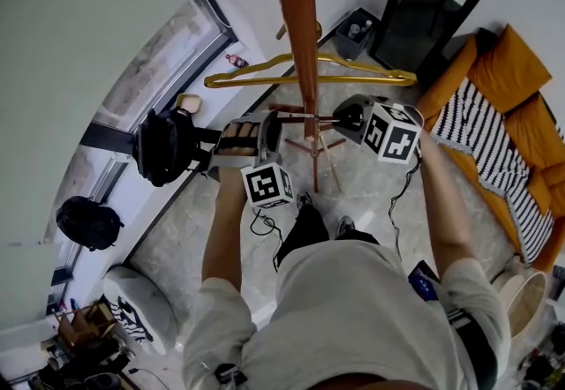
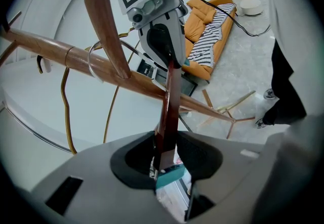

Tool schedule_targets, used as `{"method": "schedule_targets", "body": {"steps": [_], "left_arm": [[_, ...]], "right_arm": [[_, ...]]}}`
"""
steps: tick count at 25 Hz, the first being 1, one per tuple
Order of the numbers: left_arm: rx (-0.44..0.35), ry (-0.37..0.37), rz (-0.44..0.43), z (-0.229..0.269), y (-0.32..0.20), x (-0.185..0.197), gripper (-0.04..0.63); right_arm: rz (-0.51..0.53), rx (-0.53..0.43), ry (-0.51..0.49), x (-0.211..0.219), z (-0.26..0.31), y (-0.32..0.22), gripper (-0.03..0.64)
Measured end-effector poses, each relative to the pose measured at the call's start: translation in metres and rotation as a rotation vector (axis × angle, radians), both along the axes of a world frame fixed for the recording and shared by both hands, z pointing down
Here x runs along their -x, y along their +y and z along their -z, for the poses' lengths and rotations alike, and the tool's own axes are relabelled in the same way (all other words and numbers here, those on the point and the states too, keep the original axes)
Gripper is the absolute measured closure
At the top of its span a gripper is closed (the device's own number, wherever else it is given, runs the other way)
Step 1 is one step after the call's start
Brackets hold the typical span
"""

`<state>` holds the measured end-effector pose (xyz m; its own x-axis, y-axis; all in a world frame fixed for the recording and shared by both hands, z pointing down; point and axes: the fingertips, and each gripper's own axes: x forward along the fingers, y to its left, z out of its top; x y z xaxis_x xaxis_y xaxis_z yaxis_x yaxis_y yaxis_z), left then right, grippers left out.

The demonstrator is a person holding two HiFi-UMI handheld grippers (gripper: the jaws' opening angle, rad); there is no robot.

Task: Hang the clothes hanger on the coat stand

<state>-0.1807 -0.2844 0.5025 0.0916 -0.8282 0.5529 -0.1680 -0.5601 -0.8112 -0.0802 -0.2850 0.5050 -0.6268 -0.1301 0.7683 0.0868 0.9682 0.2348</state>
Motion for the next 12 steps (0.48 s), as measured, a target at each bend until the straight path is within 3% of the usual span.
{"method": "schedule_targets", "body": {"steps": [12], "left_arm": [[-0.003, -0.012, 0.012, -0.0052, -0.0034, -0.0002, 0.457]], "right_arm": [[-0.003, 0.009, -0.006, 0.0001, -0.0065, -0.0056, 0.563]]}}
